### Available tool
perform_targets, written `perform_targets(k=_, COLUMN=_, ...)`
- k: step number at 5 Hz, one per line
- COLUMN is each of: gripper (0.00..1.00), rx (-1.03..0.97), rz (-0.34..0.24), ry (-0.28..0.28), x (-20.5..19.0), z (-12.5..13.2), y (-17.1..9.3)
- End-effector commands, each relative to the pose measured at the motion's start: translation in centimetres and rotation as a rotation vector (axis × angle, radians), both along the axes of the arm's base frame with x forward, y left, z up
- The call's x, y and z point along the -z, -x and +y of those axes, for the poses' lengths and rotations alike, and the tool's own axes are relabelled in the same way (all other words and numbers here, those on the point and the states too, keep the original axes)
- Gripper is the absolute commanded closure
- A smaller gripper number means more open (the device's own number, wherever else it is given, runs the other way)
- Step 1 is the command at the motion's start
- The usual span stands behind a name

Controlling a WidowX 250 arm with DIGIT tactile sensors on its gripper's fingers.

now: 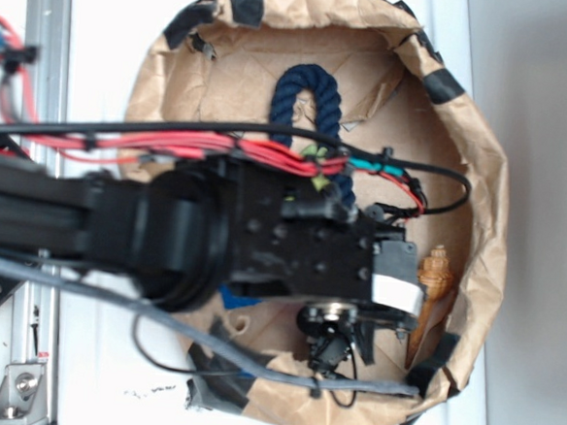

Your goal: Grab the green ball.

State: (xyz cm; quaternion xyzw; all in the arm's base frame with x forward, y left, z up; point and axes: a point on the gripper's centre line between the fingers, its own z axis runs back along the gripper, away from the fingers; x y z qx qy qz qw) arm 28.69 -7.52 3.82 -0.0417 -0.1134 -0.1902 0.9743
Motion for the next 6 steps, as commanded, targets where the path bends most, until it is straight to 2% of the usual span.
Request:
perform_targets(k=1, gripper=1.0, rx=-0.22, rz=-0.111, ry=0.072, x=-9.5, z=3.0, y=0.6)
perform_targets(k=2, gripper=1.0, rx=-0.467, rz=-0.044, ry=0.009, x=-13.2, z=5.6, y=1.3)
perform_targets(k=3, gripper=1.0, rx=-0.713, rz=-0.026, ry=-0.105, x=-14.1, z=6.5, y=2.2)
perform_targets(k=4, gripper=1.0, rx=-0.865, rz=0.071, ry=-0.124, x=-15.0, z=6.8, y=2.3)
perform_targets(k=5, gripper=1.0, rx=-0.859, rz=0.116, ry=-0.158, x=-14.2, z=6.5, y=3.0)
perform_targets(k=6, gripper=1.0, rx=-0.844, rz=0.114, ry=-0.166, x=-13.5, z=5.9, y=3.5)
